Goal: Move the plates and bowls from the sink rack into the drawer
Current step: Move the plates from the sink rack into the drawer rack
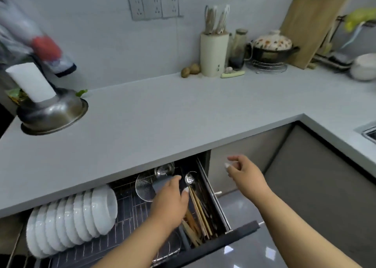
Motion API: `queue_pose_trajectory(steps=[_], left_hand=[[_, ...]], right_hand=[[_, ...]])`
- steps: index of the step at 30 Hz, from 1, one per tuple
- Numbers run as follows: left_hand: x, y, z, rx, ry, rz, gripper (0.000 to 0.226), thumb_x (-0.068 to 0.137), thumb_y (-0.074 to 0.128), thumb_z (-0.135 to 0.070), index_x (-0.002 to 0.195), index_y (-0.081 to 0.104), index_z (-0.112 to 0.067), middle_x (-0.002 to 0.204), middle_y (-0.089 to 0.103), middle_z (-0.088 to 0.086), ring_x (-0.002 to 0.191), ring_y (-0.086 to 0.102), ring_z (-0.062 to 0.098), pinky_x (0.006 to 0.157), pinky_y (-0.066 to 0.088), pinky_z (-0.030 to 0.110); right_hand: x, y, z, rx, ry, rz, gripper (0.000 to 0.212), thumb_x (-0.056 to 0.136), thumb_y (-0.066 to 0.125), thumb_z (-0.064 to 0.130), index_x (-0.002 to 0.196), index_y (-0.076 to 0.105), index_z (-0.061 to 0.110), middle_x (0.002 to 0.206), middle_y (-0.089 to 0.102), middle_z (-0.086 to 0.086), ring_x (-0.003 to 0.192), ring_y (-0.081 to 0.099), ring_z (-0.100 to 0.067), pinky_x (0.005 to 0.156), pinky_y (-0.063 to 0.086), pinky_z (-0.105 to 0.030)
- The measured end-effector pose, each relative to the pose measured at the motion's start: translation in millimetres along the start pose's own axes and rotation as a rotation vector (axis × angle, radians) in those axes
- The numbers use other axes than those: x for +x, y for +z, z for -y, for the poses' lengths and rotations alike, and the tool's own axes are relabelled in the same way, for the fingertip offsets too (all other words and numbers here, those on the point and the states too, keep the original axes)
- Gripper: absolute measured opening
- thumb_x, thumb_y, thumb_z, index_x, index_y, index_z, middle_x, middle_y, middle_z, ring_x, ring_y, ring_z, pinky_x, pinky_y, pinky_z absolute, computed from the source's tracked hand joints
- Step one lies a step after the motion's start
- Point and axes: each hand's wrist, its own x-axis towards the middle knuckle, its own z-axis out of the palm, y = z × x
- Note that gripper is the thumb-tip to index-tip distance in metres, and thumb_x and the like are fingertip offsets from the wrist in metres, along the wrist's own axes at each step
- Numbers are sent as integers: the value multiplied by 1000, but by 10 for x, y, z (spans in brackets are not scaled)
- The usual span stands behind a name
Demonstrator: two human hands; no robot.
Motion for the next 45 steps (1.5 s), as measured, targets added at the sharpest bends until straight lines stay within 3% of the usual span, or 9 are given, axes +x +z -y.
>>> queue_pose_trajectory(steps=[4, 7, 11, 21, 28, 38, 41, 45], left_hand=[[288, 258, -653, 15, 54, 5, 48, 98, 41, -38, 142, 36, -18, 136, 49, 1, 121, 48, 17, 99, 43, 33], [503, 492, -1174, 24, 104, 27, 49, 98, 40, -40, 142, 36, -19, 136, 49, 0, 121, 48, 17, 100, 43, 34], [758, 898, -1882, 38, 175, 46, 46, 98, 42, -38, 139, 40, -19, 132, 51, 1, 119, 50, 18, 99, 43, 35], [1121, 2099, -3432, 114, 378, 220, 36, 97, 43, -35, 129, 48, -18, 124, 53, 0, 111, 51, 17, 92, 44, 31], [1294, 2545, -4091, 204, 518, 315, 38, 99, 40, -36, 132, 46, -19, 129, 51, -2, 115, 49, 15, 88, 40, 27], [2062, 3165, -4605, 279, 670, 314, 40, 97, 41, -27, 133, 45, -10, 136, 43, 4, 126, 37, 21, 103, 36, 31], [2333, 3327, -4708, 371, 712, 337, 48, 98, 37, -33, 141, 35, -11, 149, 30, 7, 138, 25, 22, 113, 27, 33], [2645, 3532, -4730, 553, 767, 482, 72, 99, 17, -52, 152, -8, -13, 160, -15, 7, 147, -16, 19, 120, -7, 38]], right_hand=[[84, -734, -283, -17, -7, -127, 28, 93, 56, 32, 119, 55, 22, 79, 54, 4, 69, 54, -11, 64, 44, -27], [147, -1283, -576, 11, 21, -210, 26, 92, 56, 33, 116, 56, 24, 80, 58, 5, 75, 58, -12, 70, 46, -28], [263, -1955, -963, 6, 56, -273, 22, 92, 55, 33, 113, 56, 26, 82, 58, 7, 76, 56, -6, 64, 41, -21], [295, -3499, -1930, 12, 183, -468, 18, 92, 56, 33, 106, 60, 24, 73, 55, 7, 67, 56, -11, 58, 41, -26], [211, -3900, -2398, 72, 337, -557, 16, 93, 53, 36, 102, 61, 25, 77, 59, 8, 71, 56, -11, 60, 42, -27], [504, -4379, -2713, 22, 497, -638, 14, 93, 52, 36, 97, 61, 27, 87, 65, 8, 78, 58, -8, 58, 41, -25], [776, -4460, -2737, 5, 530, -629, 15, 93, 52, 37, 98, 62, 27, 86, 64, 9, 78, 60, -11, 62, 48, -28], [1231, -4499, -2760, -41, 571, -580, 18, 93, 53, 36, 101, 63, 23, 86, 62, 12, 73, 58, -9, 60, 46, -24]])
